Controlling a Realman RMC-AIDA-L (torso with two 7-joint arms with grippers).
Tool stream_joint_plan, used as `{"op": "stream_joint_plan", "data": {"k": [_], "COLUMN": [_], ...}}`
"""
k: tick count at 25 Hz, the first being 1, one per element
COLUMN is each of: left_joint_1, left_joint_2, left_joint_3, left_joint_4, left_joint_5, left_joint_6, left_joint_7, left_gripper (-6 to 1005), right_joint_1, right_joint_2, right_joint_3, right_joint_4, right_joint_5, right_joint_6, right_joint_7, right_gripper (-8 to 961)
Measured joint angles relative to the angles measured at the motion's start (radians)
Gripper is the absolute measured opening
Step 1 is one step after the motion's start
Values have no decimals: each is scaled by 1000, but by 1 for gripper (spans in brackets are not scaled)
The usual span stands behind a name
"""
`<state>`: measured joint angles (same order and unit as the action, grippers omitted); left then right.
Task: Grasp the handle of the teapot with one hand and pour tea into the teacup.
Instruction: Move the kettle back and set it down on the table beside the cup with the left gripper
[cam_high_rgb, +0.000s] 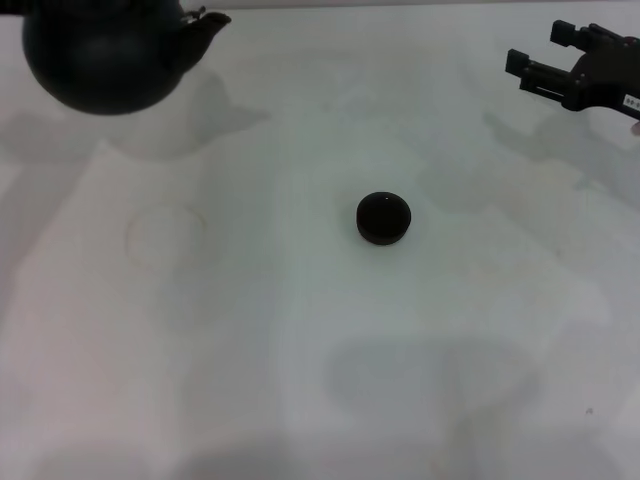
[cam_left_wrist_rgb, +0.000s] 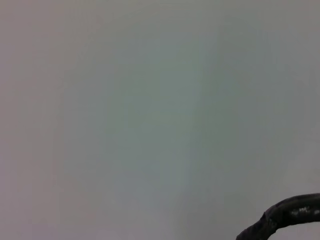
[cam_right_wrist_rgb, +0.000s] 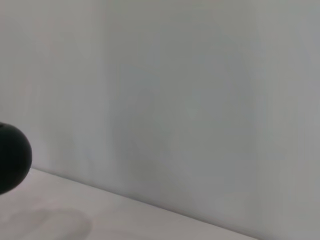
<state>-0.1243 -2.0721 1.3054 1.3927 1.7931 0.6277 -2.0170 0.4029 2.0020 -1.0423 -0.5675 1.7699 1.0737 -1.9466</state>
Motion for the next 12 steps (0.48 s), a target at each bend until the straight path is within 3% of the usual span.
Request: {"op": "stream_joint_plan", "data": {"k": [5, 12], "left_joint_1": [-10, -10], "left_joint_2": [-1, -3], "left_joint_3": [-26, -33], "left_joint_4": [-99, -263], "left_joint_5": [-138, -395], "left_joint_6": [43, 202], "left_joint_7": [163, 510], "left_gripper": [108, 110], "right_joint_1": [-8, -10], "right_joint_2": [1, 1], "right_joint_3": [1, 1], "right_joint_4": [0, 0], "right_joint_5": [0, 0], "right_joint_6": [1, 4], "right_joint_7": [0, 0], "right_gripper": [825, 825]}}
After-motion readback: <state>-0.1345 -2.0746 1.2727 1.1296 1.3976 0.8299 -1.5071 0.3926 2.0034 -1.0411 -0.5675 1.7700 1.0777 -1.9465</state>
